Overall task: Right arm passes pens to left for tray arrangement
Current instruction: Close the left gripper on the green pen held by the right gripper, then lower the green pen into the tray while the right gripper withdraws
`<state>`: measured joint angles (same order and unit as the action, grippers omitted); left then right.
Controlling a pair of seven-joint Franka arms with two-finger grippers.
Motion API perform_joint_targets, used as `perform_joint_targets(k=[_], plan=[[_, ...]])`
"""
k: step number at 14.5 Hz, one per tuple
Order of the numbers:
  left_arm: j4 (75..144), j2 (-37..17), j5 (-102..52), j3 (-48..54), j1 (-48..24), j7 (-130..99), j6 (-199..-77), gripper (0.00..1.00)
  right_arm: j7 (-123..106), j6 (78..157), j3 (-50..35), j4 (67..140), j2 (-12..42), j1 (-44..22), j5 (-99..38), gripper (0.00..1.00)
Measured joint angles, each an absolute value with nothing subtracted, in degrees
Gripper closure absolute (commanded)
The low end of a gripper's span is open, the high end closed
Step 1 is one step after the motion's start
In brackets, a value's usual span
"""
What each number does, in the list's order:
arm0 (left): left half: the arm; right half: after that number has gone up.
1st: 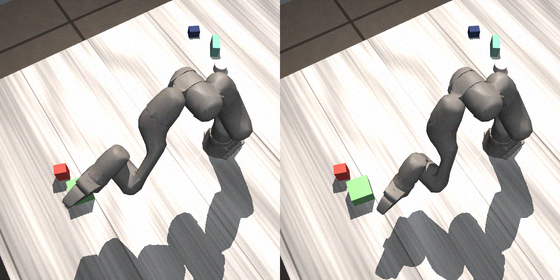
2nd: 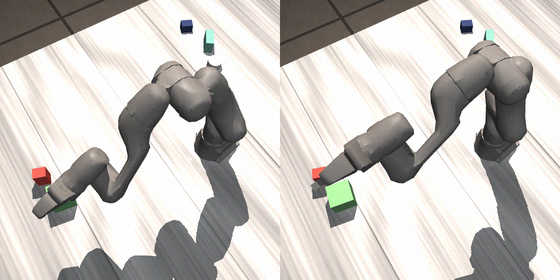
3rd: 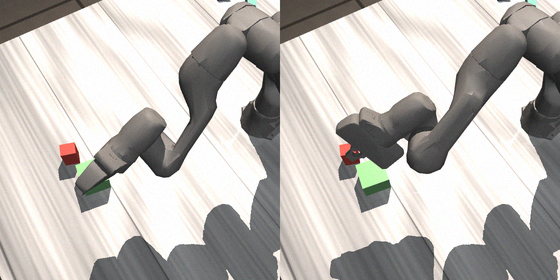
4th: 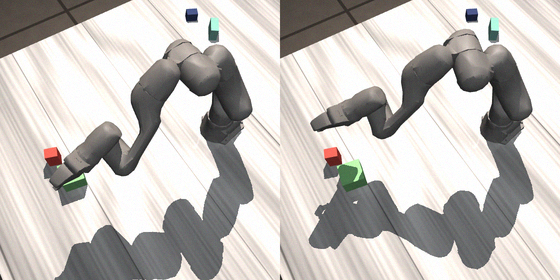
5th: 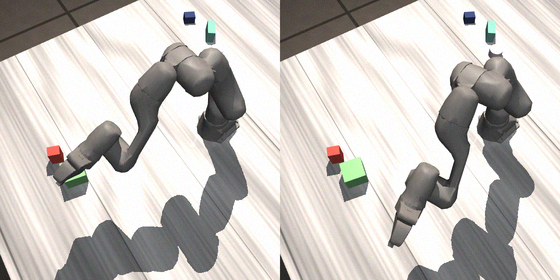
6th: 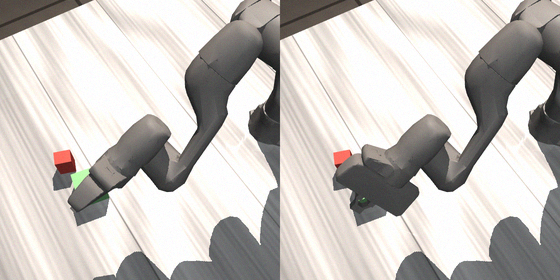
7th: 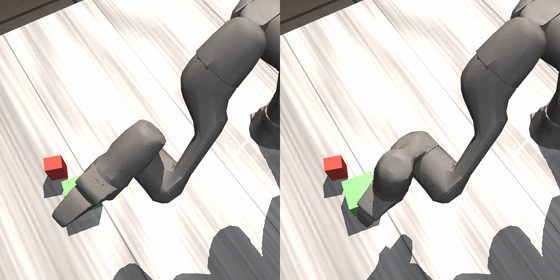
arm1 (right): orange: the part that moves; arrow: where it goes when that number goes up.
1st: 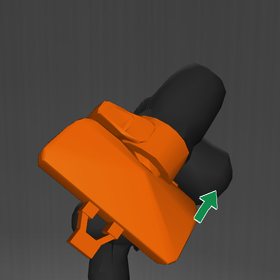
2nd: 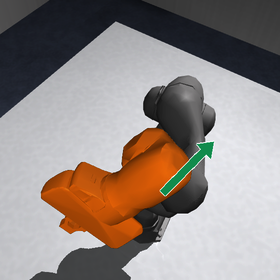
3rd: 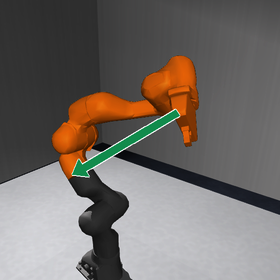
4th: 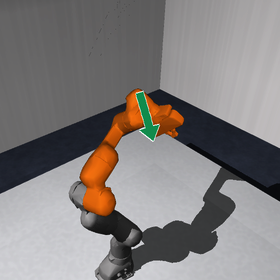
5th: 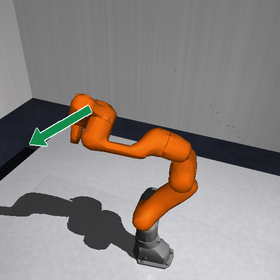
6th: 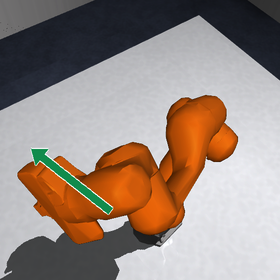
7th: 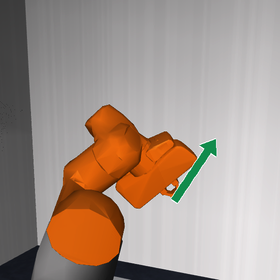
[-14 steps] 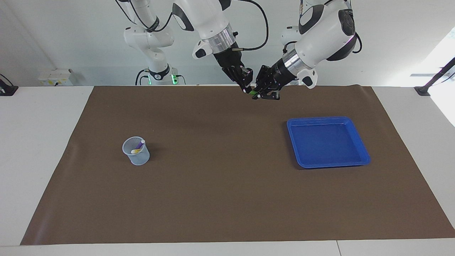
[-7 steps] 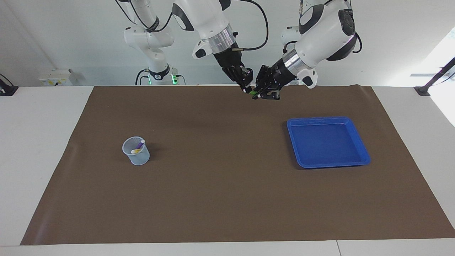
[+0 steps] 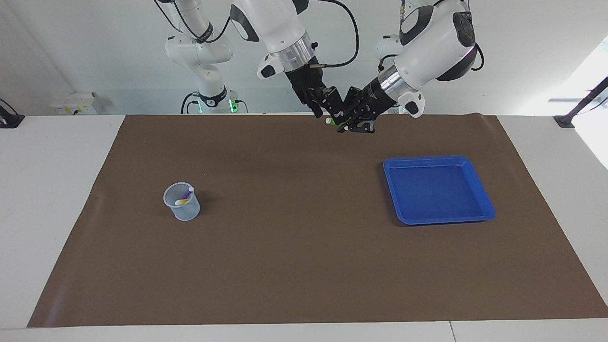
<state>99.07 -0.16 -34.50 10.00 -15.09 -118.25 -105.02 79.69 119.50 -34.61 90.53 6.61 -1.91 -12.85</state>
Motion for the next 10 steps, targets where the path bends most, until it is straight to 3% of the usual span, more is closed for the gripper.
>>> perform_joint_targets(k=[3, 10], plan=[[99.3, -0.2, -34.5, 9.6, -14.3, -107.0, -105.2, 1.00, 73.9, 118.1, -32.5, 91.0, 6.6, -1.8, -9.9, 0.00], [103.8, 0.8, -28.1, 9.1, -7.8, -59.9, -104.7, 1.00, 45.7, 105.4, -20.2, 92.1, 4.1, -1.0, -4.5, 0.00]])
